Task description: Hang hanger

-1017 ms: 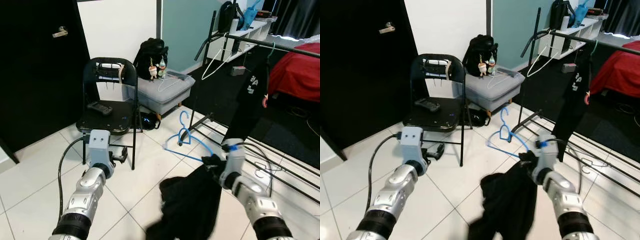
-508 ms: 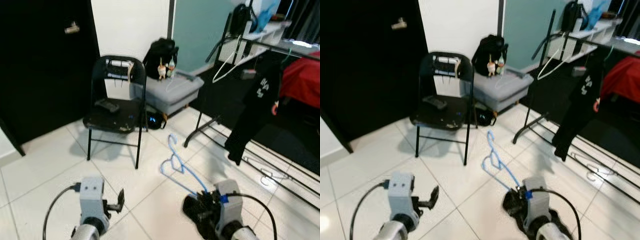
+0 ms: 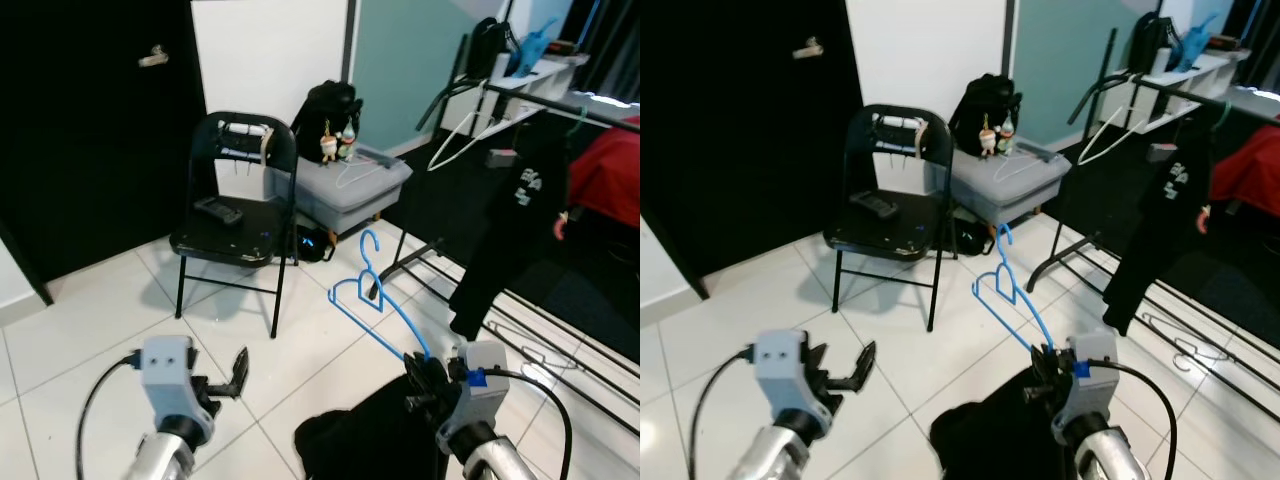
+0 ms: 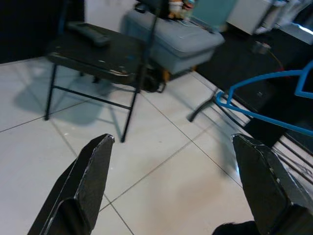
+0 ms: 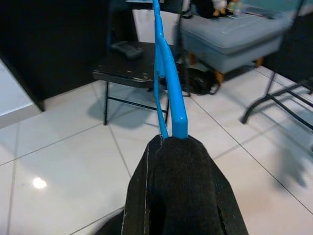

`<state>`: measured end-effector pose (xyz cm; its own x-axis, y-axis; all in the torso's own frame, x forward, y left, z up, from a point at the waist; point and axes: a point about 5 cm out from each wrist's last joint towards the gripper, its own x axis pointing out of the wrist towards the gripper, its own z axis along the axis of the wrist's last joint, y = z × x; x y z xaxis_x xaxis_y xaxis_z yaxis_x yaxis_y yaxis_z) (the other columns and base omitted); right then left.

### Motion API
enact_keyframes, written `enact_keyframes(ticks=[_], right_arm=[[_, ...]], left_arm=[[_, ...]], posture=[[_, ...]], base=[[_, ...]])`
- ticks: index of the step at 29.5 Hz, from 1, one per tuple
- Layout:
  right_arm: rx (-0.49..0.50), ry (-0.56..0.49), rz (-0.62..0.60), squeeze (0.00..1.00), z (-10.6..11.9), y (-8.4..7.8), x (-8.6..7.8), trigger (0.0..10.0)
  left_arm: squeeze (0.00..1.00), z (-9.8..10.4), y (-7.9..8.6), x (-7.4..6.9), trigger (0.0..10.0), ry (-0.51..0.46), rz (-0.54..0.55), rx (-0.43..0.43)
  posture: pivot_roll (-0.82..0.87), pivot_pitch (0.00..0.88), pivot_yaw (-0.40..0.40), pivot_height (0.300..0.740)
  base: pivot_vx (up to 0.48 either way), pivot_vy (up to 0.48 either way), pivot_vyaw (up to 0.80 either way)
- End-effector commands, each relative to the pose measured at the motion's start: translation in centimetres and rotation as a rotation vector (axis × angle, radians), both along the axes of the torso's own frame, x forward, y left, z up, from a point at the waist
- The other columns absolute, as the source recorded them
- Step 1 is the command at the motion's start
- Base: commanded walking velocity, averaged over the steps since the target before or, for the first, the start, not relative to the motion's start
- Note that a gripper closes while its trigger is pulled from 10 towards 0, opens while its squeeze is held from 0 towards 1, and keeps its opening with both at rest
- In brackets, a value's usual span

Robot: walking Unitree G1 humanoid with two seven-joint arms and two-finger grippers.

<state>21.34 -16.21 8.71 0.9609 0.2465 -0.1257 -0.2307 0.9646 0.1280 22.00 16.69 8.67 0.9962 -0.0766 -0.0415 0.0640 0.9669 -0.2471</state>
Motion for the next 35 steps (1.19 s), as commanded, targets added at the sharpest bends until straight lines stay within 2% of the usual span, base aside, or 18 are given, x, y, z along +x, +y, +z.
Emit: enact_keyframes(ticks=[1, 8, 11, 17, 24, 35], right_arm=[[0.001, -0.037, 0.0, 0.0, 1.0, 0.2, 0.4, 10.0], [0.015, -0.046, 0.0, 0.0, 1.2, 0.0, 0.9, 10.0], [0.027, -0.034, 0.0, 0.0, 1.4, -0.1, 0.9, 10.0], [0.025, -0.03, -0.035, 0.0, 1.4, -0.1, 0.8, 10.0], [0.014, -0.033, -0.055, 0.0, 1.5, -0.6, 0.9, 10.0], [0.013, -0.022, -0.047, 0.0, 1.6, -1.1, 1.0, 10.0]], left_arm=[[0.0, 0.0, 0.4, -0.3, 10.0, 0.013, 0.015, -0.026], [0.0, 0.8, 0.1, -0.2, 10.0, -0.028, 0.013, -0.019], [0.0, 0.5, -0.6, 0.9, 10.0, -0.007, -0.002, -0.025], [0.0, 0.5, -0.9, 2.0, 10.0, 0.025, -0.036, 0.0], [0.0, 0.4, -0.8, 1.6, 10.0, 0.032, -0.033, 0.022], [0.0, 0.5, -0.7, 1.4, 10.0, 0.023, 0.001, 0.02]], posture=[[-0.05, 0.0, -0.055, 0.74], [-0.04, 0.0, -0.069, 0.74], [-0.06, 0.0, -0.067, 0.74], [-0.08, 0.0, -0.036, 0.74], [-0.09, 0.0, -0.022, 0.74], [-0.07, 0.0, -0.054, 0.74]], base=[[0.0, 0.0, 0.0], [0.0, 0.0, 0.0], [0.0, 0.0, 0.0], [0.0, 0.0, 0.0], [0.0, 0.0, 0.0], [0.0, 0.0, 0.0]])
